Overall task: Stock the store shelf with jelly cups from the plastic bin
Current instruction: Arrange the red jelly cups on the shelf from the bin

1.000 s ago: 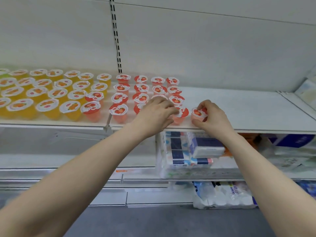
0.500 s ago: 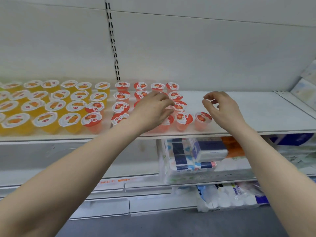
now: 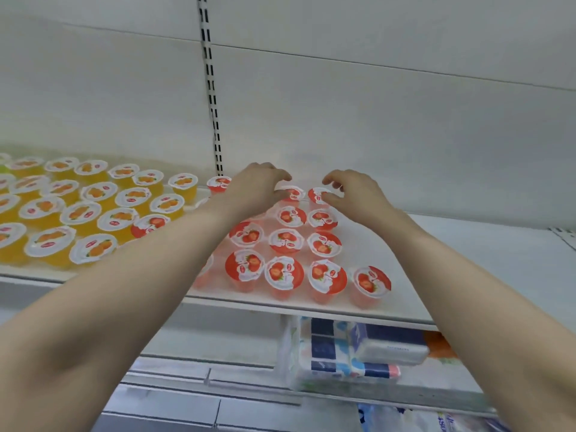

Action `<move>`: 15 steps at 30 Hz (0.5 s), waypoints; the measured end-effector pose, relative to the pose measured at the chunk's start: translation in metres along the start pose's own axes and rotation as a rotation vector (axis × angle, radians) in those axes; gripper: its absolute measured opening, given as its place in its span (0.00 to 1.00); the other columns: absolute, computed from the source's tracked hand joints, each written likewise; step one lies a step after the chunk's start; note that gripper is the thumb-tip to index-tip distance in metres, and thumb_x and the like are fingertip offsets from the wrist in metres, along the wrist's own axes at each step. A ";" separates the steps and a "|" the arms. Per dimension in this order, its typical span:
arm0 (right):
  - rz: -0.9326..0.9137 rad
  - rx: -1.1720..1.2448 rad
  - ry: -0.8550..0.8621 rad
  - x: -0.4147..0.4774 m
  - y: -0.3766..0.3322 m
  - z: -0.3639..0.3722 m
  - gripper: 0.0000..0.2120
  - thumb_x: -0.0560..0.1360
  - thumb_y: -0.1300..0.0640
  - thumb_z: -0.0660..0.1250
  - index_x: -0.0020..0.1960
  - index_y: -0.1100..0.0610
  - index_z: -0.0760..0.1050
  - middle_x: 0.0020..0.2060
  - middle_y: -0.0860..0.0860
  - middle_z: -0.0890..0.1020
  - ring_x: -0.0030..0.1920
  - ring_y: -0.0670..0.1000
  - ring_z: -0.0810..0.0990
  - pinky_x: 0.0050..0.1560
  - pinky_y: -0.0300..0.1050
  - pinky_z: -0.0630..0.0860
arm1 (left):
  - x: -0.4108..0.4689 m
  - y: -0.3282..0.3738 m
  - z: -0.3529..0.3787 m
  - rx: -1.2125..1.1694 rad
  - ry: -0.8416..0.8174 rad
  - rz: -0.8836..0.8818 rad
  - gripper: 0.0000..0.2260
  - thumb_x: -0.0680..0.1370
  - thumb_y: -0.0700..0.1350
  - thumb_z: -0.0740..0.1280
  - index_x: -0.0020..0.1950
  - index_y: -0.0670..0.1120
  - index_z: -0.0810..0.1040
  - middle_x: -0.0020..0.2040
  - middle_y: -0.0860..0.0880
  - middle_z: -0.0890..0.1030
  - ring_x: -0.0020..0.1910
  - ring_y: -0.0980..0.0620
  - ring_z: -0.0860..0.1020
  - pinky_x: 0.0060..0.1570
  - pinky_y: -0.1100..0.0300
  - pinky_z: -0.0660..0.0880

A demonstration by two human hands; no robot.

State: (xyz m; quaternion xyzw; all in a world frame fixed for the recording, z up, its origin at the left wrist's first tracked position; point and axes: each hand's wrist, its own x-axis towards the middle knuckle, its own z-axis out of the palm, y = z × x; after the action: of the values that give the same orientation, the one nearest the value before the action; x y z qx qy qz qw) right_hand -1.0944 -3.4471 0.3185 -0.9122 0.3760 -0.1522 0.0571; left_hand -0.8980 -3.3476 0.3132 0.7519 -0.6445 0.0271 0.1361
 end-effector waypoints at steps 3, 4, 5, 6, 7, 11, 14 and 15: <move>-0.010 -0.005 -0.035 0.014 0.001 0.010 0.18 0.77 0.45 0.66 0.63 0.51 0.75 0.57 0.53 0.80 0.55 0.54 0.78 0.54 0.48 0.74 | 0.009 -0.002 0.009 0.008 -0.040 -0.017 0.20 0.79 0.57 0.64 0.69 0.53 0.73 0.65 0.44 0.77 0.61 0.42 0.74 0.61 0.49 0.71; -0.008 0.003 -0.042 0.017 0.001 0.013 0.18 0.76 0.44 0.66 0.63 0.51 0.75 0.57 0.53 0.80 0.55 0.54 0.78 0.55 0.48 0.74 | 0.012 -0.002 0.011 0.007 -0.041 -0.020 0.20 0.79 0.57 0.64 0.69 0.53 0.73 0.65 0.45 0.77 0.61 0.42 0.74 0.61 0.50 0.71; -0.003 0.006 -0.048 0.020 0.001 0.016 0.18 0.76 0.44 0.66 0.63 0.50 0.75 0.57 0.52 0.80 0.55 0.54 0.78 0.55 0.49 0.75 | 0.015 -0.003 0.013 0.007 -0.046 -0.021 0.20 0.79 0.57 0.64 0.69 0.53 0.73 0.65 0.45 0.77 0.61 0.43 0.75 0.60 0.50 0.71; 0.002 0.004 -0.054 0.022 0.001 0.019 0.18 0.76 0.43 0.66 0.62 0.50 0.75 0.57 0.52 0.80 0.55 0.54 0.79 0.56 0.50 0.76 | 0.019 -0.003 0.014 0.009 -0.054 -0.017 0.20 0.79 0.56 0.64 0.70 0.53 0.73 0.65 0.46 0.77 0.62 0.43 0.74 0.60 0.50 0.71; 0.009 0.004 -0.060 0.024 0.001 0.020 0.18 0.76 0.43 0.66 0.62 0.50 0.75 0.57 0.52 0.81 0.55 0.54 0.79 0.56 0.51 0.76 | 0.021 -0.002 0.015 0.010 -0.070 -0.008 0.20 0.79 0.57 0.64 0.70 0.53 0.73 0.65 0.46 0.77 0.62 0.43 0.74 0.60 0.50 0.71; 0.041 0.051 -0.075 0.030 0.002 0.022 0.16 0.76 0.45 0.68 0.60 0.51 0.77 0.56 0.52 0.82 0.55 0.54 0.79 0.55 0.49 0.76 | 0.029 -0.003 0.016 -0.013 -0.142 0.030 0.20 0.79 0.57 0.64 0.70 0.53 0.72 0.66 0.49 0.77 0.64 0.45 0.74 0.61 0.52 0.70; 0.048 0.079 -0.103 0.031 0.003 0.021 0.15 0.74 0.44 0.69 0.58 0.50 0.79 0.55 0.51 0.82 0.54 0.53 0.79 0.53 0.48 0.76 | 0.032 -0.004 0.015 -0.013 -0.186 0.044 0.20 0.79 0.57 0.64 0.70 0.55 0.73 0.65 0.49 0.78 0.63 0.46 0.75 0.58 0.53 0.70; 0.044 0.076 -0.119 0.031 0.004 0.021 0.16 0.74 0.43 0.70 0.57 0.50 0.79 0.55 0.50 0.82 0.54 0.52 0.79 0.53 0.48 0.76 | 0.033 -0.005 0.014 -0.012 -0.202 0.050 0.20 0.78 0.58 0.64 0.69 0.55 0.73 0.65 0.50 0.78 0.62 0.46 0.75 0.57 0.54 0.71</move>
State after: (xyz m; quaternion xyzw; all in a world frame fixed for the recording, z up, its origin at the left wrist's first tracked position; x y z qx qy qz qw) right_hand -1.0691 -3.4719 0.3053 -0.9084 0.3857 -0.1108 0.1171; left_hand -0.8901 -3.3818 0.3057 0.7337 -0.6736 -0.0492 0.0741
